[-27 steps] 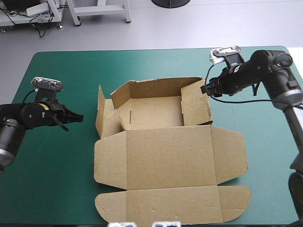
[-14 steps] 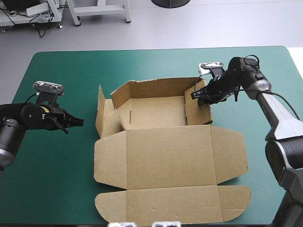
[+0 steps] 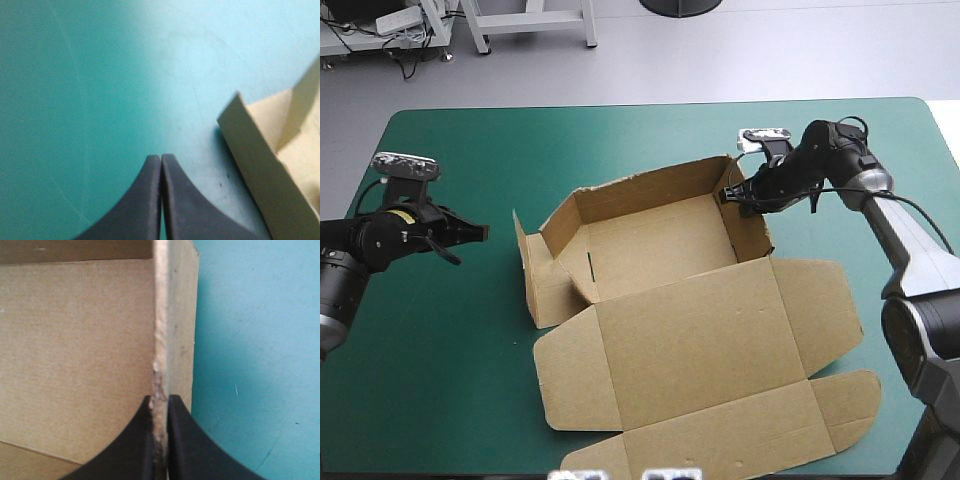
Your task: Fold the box
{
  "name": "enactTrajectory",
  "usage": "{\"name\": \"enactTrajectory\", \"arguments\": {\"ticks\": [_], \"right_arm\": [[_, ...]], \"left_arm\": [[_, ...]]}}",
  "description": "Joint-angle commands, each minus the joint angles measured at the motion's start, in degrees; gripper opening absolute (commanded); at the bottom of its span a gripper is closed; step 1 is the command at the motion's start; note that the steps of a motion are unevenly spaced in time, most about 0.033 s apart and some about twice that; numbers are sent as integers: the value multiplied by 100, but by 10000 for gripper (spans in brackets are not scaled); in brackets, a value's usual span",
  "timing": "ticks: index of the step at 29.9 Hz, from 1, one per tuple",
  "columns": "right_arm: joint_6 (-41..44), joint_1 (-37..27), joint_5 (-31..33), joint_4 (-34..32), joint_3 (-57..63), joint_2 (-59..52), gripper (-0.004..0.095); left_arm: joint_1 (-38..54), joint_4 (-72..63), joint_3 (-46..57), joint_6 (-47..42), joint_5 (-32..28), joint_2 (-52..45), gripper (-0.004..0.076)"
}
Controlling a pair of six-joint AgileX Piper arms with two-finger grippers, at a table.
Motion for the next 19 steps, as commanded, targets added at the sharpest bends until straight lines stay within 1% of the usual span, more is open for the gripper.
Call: {"name": "enactTrajectory", "arguments": {"ticks": [1, 3, 5, 6, 9, 11, 14, 16, 19], "right_arm": [[-40, -105, -244, 282, -187, -866, -1], [-89, -227, -244, 369, -186, -1236, 0], [-117, -345, -217, 397, -186, -1584, -1], [-153, -420, -186, 407, -186, -1777, -1], [-275, -629, -97, 569, -186, -2339, -1], [-361, -789, -71, 735, -186, -2662, -1], [-485, -991, -62, 1063, -186, -3136, -1], [-557, -1109, -35, 1238, -186, -3449, -1], [-581, -1183, -26, 1345, -186, -3817, -1]], "left_arm": [[381, -161, -197, -476, -806, 36, -10], [768, -625, -197, -508, -841, 199, -10], [1160, -1329, -197, -360, -828, 376, -10], [1303, -1648, -197, -173, -803, 443, -10], [1694, -2969, -197, 988, -605, 644, -10], [1916, -4029, -197, 1749, -345, 799, -10], [2117, -5481, -197, 2660, 140, 1062, -10], [2157, -6112, -197, 3107, 476, 1226, -10], [2157, -6979, -197, 3648, 1170, 1479, -10]]}}
